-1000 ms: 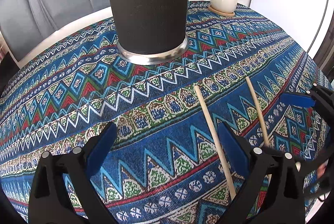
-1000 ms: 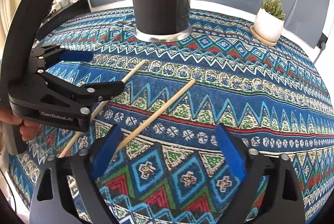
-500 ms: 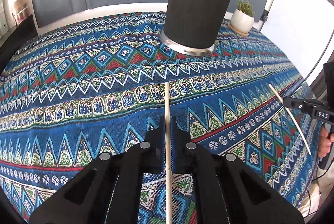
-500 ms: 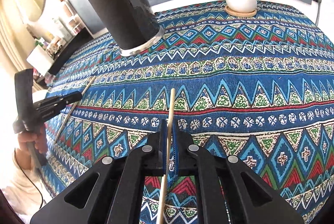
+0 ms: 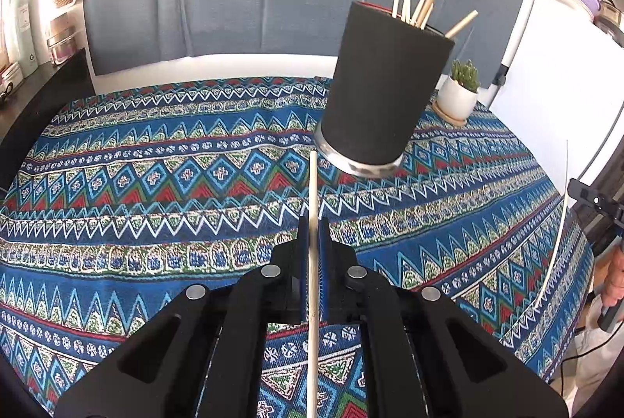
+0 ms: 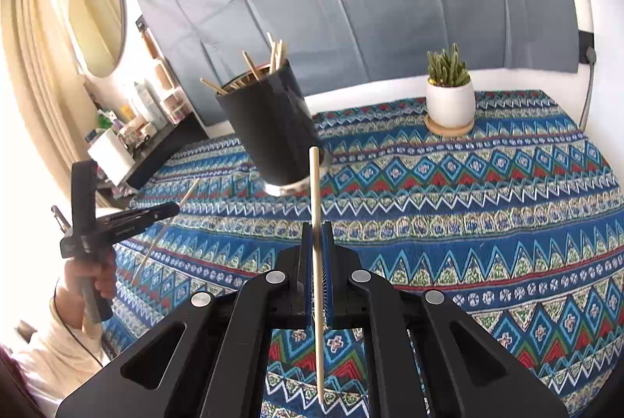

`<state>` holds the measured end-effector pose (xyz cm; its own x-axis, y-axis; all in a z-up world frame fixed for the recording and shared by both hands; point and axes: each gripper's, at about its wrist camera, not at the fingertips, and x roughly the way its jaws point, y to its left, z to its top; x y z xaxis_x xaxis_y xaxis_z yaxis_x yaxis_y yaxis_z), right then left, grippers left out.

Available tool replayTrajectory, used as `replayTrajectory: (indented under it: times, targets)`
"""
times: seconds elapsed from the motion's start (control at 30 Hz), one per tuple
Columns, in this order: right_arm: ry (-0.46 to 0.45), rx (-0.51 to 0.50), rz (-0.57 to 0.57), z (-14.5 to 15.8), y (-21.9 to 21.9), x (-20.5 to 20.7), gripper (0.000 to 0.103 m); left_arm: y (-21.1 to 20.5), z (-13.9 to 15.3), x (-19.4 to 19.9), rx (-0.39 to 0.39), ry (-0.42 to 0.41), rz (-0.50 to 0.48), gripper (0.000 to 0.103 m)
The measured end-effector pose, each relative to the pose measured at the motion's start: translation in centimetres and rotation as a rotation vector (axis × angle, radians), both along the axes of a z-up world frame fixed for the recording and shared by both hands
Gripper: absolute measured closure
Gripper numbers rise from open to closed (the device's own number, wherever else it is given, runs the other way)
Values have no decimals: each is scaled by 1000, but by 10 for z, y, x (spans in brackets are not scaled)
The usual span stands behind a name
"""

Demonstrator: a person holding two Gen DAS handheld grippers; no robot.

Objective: Organize utensils
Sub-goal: 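Lift both held sticks up over the black holder's opening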

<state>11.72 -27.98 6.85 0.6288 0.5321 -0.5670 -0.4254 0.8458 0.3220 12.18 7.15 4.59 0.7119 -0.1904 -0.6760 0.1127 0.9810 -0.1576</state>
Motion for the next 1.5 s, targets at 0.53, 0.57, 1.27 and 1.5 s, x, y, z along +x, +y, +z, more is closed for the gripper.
replayTrajectory:
  times: [0.53, 0.57, 1.27, 1.5]
  targets:
    - [-259, -5, 68, 108, 43, 10, 102, 6, 95, 18, 37, -179, -19, 98]
    - [-266, -2, 72, 111, 45, 10, 102, 6, 98, 18, 37, -188, -22, 98]
    - [222, -435, 76, -79, 90, 68, 65, 17, 99, 31, -25, -196, -44, 98]
    - [253, -478, 72, -97, 96, 70, 81, 18, 99, 33, -39, -201, -53, 98]
